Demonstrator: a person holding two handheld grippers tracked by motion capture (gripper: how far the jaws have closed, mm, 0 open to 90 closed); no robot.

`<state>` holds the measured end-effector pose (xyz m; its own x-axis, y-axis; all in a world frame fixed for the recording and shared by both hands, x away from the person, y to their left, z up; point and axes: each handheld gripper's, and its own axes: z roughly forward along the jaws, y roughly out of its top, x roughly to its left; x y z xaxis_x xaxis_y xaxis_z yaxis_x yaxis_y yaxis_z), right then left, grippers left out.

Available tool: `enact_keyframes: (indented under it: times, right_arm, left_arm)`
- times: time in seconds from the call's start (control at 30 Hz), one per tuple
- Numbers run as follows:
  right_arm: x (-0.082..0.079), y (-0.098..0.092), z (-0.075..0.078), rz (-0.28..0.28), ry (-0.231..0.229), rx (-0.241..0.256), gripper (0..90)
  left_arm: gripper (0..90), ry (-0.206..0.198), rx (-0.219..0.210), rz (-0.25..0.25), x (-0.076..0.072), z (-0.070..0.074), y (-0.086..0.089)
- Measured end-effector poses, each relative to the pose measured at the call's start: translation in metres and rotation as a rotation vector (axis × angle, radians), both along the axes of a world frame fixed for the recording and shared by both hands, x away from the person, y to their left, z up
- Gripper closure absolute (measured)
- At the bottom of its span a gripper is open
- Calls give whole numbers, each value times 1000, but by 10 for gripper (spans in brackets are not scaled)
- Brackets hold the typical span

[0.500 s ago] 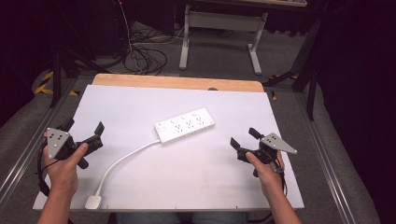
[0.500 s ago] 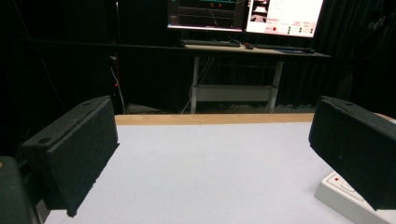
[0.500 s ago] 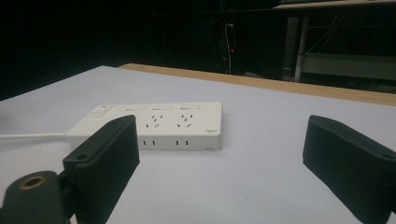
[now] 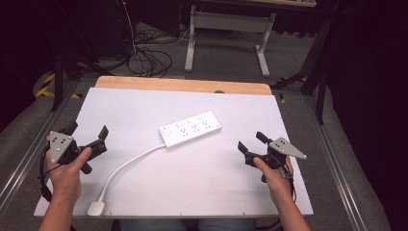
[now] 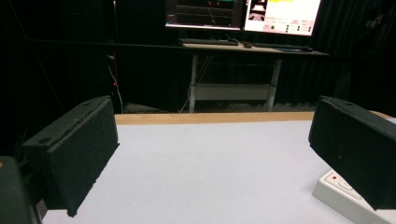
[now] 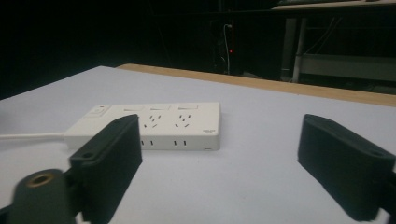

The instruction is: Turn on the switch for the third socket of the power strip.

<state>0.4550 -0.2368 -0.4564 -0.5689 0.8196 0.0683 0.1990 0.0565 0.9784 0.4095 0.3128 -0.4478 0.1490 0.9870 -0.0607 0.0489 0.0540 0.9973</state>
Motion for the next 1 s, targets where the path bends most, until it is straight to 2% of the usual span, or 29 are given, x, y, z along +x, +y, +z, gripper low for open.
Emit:
enact_keyframes:
  times: [0.17,0.4,0.63,1.0]
  right_arm:
    - [-1,2,1,11,-11,-3,315]
    - [-1,3,1,32,0,6,387]
    - [-1,3,2,28,12,15,489]
    - [-3,6,4,69,40,-8,741]
  left_arm:
    - [19,0,-2,-3,0,0,0]
    - [18,0,-2,-5,0,0,-1]
    - [19,0,-5,-6,0,0,0]
    - [21,-1,0,-10,0,0,0]
